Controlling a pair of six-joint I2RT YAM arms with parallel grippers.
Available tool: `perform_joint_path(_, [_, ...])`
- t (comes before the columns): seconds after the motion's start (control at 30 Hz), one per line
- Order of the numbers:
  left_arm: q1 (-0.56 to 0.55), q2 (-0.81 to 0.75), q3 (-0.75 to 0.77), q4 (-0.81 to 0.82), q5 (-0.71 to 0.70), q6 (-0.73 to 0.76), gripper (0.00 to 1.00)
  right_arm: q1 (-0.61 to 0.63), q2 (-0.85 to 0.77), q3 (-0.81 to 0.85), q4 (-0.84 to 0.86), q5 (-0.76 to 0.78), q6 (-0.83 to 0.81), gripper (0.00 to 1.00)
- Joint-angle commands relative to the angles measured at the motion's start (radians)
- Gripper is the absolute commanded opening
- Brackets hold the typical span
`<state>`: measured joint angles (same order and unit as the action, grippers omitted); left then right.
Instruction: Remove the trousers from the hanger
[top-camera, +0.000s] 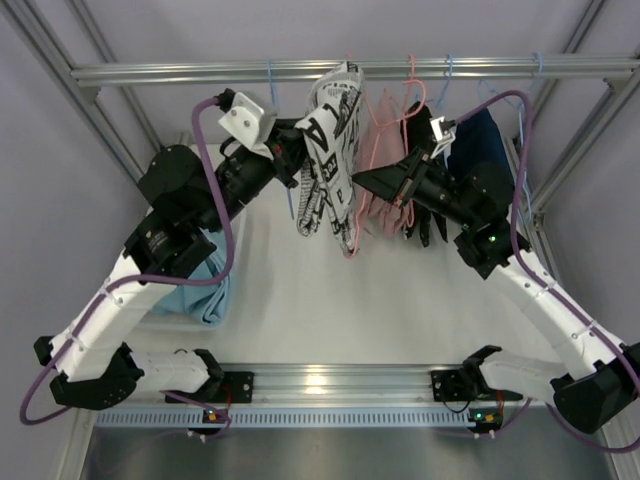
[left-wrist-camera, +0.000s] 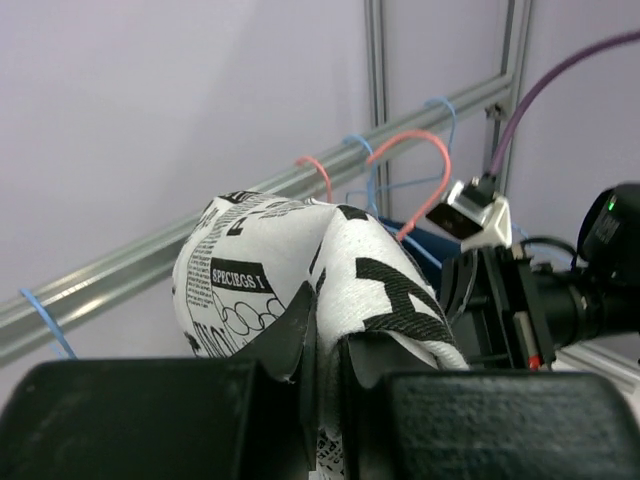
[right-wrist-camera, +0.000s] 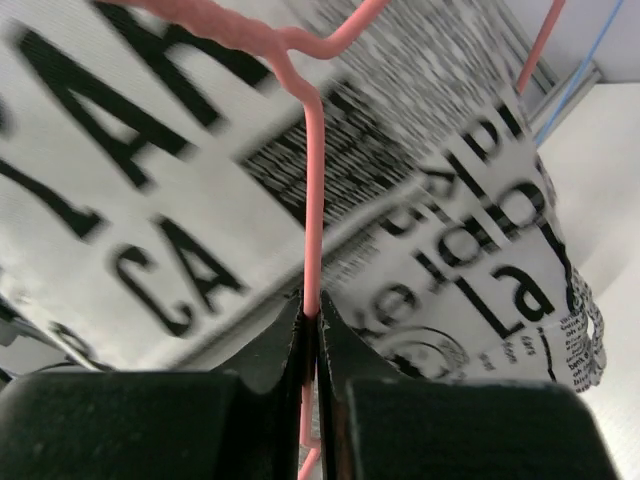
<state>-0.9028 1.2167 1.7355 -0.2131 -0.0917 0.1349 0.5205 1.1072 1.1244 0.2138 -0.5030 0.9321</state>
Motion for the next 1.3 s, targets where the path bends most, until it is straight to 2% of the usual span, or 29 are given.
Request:
perform_joint_path(0.0, [0.007, -0.016, 0.14, 0.204, 0.035, -0.018, 0.0, 0.003, -0.004, -0.002, -0.017, -0.002, -0.104, 0.0])
perform_joint_path(0.23, [0.071, -0.014, 0.278, 0.245, -0.009, 0.06, 0.0, 0.024, 0.009, 0.02, -0.045, 0.0, -0.151, 0.0])
perform_joint_path(0.53, [0.226, -0.144, 0.259, 0.279, -0.141, 0.29, 0.0, 0.042, 0.025, 0.069, -0.093, -0.002, -0.196, 0.0])
perform_joint_path(0.63, [0.327, -0.235, 0.179, 0.271, -0.18, 0.354, 0.0, 0.042, 0.029, 0.083, -0.105, -0.003, -0.203, 0.0])
perform_joint_path(0.8, [0.462, -0.446, -0.087, 0.268, -0.255, 0.485, 0.0, 0.044, 0.046, 0.101, -0.12, -0.009, -0.223, 0.0])
perform_joint_path(0.93, [0.51, -0.572, -0.272, 0.242, -0.399, 0.594, 0.0, 0.046, 0.059, 0.101, -0.119, -0.011, -0.223, 0.0])
perform_joint_path(1.0, [0.531, -0.624, -0.339, 0.169, -0.442, 0.612, 0.0, 0.049, 0.063, 0.1, -0.119, -0.008, -0.223, 0.0])
perform_joint_path(1.27, [0.617, -0.694, -0.448, -0.04, -0.706, 0.64, 0.0, 0.05, 0.072, 0.106, -0.128, -0.006, -0.23, 0.0])
